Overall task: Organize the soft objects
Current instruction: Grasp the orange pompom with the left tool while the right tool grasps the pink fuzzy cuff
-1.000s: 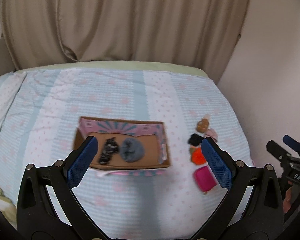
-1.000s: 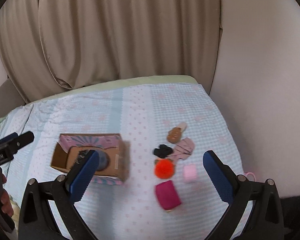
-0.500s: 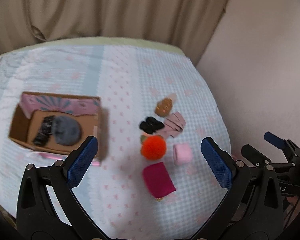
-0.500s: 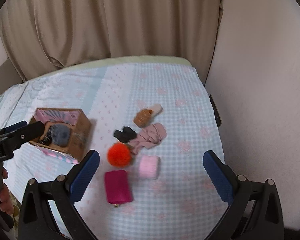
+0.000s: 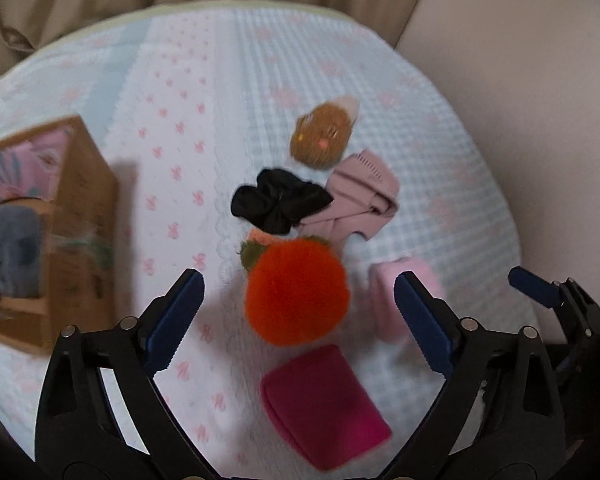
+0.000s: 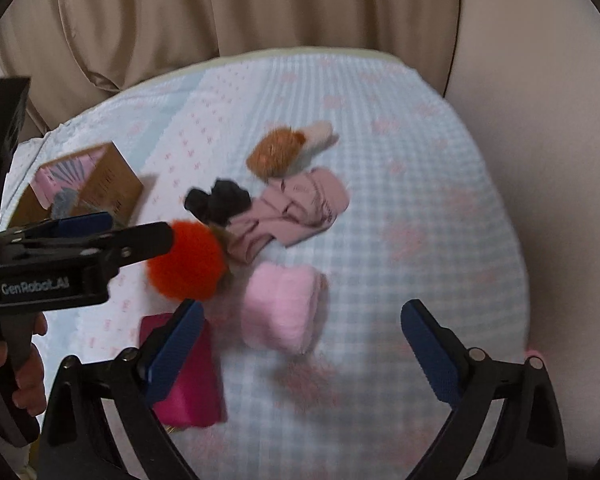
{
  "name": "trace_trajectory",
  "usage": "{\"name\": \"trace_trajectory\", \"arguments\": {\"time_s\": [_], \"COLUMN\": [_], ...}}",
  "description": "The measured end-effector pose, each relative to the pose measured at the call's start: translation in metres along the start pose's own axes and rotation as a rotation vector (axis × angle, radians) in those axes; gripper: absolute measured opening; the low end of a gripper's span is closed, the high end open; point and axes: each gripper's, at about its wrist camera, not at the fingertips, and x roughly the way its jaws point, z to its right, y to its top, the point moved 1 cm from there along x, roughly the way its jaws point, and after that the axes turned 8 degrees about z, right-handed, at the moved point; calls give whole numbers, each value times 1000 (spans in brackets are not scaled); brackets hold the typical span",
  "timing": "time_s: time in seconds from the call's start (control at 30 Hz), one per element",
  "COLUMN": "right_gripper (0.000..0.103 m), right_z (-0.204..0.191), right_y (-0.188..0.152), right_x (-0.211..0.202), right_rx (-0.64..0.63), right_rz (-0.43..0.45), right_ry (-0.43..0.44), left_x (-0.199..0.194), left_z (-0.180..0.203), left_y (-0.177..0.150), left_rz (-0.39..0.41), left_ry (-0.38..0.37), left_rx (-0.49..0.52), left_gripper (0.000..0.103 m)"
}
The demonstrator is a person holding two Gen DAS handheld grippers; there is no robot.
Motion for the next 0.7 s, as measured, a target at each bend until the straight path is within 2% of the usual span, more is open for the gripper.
{"name": "trace_trajectory", "arguments": {"time_s": [0.13, 0.23, 0.4, 0.5, 0.53, 0.63, 0.7], "right_gripper": [98, 86, 78, 75, 73, 61, 52], "right_z": [-6, -11, -17, -20, -21, -24, -26], "right_y": [-14, -21, -29, -28, -28, -25, -24], "right_x": [30, 48, 67, 73, 75, 78, 81], "right_rx": [-3, -13, -26, -39, -44, -55, -63], "right_rz": [-16, -40, -53, -49, -46, -45, -47], "right_ry": [4, 8, 16, 16, 16, 21, 15], "left_x": [29, 46, 63, 70, 72, 74, 75], "left_z": [-2, 1, -4, -8, -9, -13, -14], "left_y": [-10, -16, -24, -24, -23, -20, -19], "left_rz": [-34, -61, -97, -107, -108, -107, -111], "left_ry": [-8, -12, -10, -2, 1, -10, -13], "left_rx": [8, 34, 30, 27, 29, 25, 29], "left_gripper": [92, 83, 73, 59, 51, 38, 34]}}
